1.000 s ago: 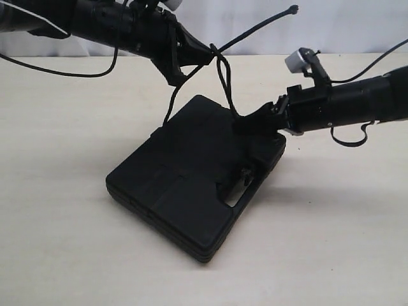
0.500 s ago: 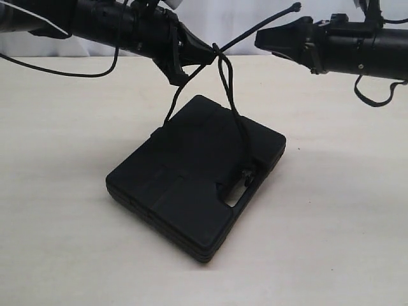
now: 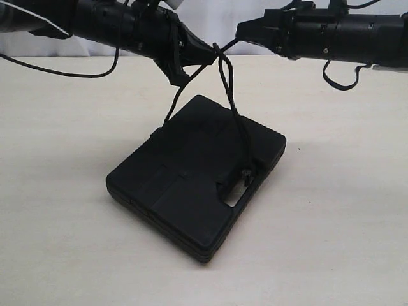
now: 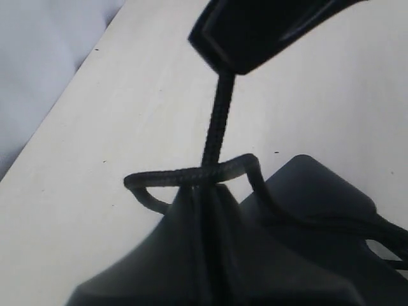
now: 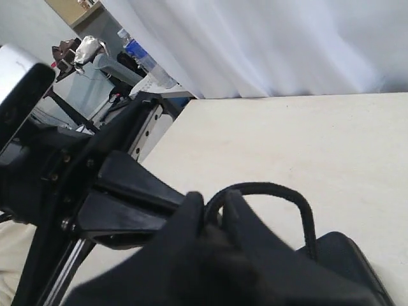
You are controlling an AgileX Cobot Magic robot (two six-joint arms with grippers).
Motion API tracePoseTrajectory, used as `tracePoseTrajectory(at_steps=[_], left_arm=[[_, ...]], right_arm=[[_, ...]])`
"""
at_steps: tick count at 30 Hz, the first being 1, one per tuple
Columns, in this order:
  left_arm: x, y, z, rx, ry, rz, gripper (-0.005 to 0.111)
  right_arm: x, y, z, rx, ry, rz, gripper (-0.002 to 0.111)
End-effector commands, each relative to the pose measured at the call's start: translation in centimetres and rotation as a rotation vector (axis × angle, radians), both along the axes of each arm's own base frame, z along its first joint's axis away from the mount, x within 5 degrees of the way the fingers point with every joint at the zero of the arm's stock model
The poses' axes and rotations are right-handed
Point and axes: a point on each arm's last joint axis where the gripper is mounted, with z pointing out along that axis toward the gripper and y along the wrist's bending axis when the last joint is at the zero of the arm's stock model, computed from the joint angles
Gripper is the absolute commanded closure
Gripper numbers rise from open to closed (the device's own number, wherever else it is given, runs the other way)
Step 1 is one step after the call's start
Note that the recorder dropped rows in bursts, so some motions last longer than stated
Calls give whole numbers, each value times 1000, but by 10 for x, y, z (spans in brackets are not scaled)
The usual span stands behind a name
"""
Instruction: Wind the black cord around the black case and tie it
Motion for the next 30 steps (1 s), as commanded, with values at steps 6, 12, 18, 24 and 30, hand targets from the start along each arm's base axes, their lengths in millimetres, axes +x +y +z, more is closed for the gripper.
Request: tracePoseTrajectory(at_steps=[6,12,18,24,30], left_arm=[[4,2,2,18,-26,45,61],[-12,9,18,215,-107,-71,49],[-22,11,50,198,-181,-52,49],[-22,10,53,171,-178,-46,49],[-23,6,40,148,-117,-102,49]], right_arm=[[1,0,2,15,6,-4,104],[0,-1,6,8,-13,-3,104],[-7,-2,26,-27,-117,4,104],[-16,-2,46,-24,-170,4,104],[-18,-2,49,-23,-179,3,104]])
